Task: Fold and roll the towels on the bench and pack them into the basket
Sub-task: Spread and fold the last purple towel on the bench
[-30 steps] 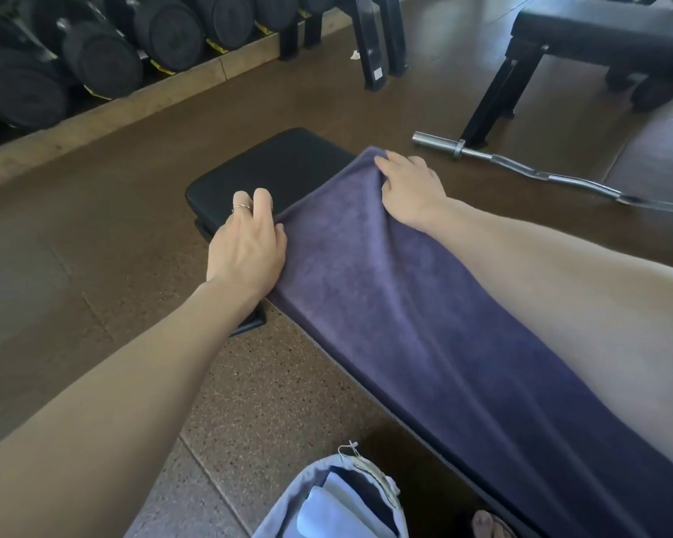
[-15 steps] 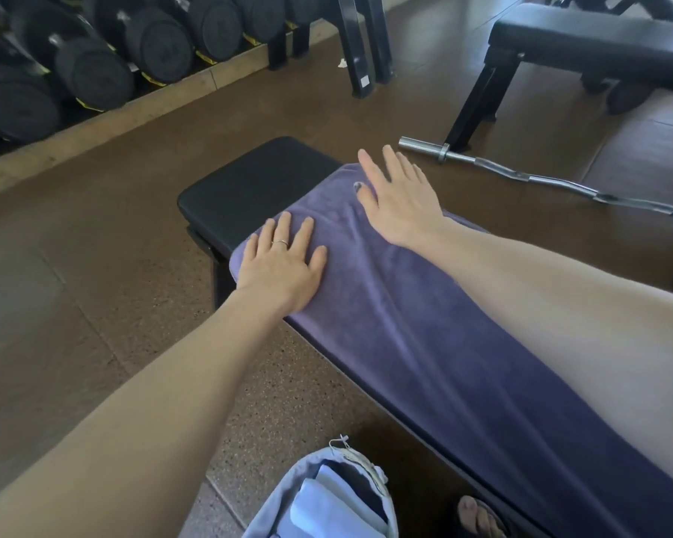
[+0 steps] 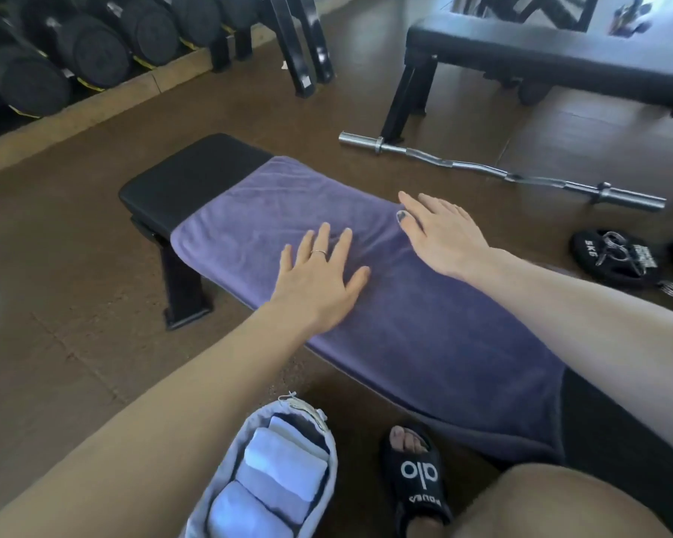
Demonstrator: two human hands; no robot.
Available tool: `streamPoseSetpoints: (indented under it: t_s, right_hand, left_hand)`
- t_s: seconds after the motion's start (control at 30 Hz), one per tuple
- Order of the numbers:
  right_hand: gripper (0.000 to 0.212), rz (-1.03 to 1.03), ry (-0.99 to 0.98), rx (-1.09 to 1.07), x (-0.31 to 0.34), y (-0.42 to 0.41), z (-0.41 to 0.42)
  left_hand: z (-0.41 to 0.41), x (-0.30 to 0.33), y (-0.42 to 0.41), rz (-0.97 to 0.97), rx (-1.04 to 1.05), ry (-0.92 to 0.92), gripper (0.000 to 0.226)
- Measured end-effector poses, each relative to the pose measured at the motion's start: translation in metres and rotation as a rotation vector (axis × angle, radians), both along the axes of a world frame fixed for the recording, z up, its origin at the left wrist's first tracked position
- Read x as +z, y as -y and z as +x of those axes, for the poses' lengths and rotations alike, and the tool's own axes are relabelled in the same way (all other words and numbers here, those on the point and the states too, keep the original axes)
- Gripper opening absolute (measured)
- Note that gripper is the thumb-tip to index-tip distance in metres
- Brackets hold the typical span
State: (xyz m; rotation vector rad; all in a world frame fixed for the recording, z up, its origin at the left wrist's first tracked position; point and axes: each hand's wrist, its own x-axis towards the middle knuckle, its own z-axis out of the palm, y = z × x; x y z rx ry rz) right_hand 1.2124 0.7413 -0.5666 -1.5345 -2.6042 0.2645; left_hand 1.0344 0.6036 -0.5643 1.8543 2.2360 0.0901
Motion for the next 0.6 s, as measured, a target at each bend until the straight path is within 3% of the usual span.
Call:
streamPoseSetpoints:
  t_s: [0.1, 0.27, 0.47, 0.6]
  right_hand:
    - [0.056, -0.031, 0.111, 0.005, -0.017, 0.022, 0.045]
    - [0.059, -0.074, 0.127, -0.257, -0.027, 0.041, 0.112]
    - [0.062, -0.085, 0.126, -0.389, -0.024, 0.051, 0.146]
    - [0.062, -0.058, 0.123, -0.433, -0.025, 0.06, 0.161]
  left_hand:
    - [0.03, -0.013, 0.012, -0.084, -0.028, 0.033, 0.069]
    - [0.037, -0.017, 0.027, -0.051, -0.026, -0.087, 0.069]
    - [0.105, -0.003, 0.05, -0.065, -0.403, -0.024, 0.075]
    - [0.137, 0.0, 0.071, 0.049, -0.695, -0.081, 0.06]
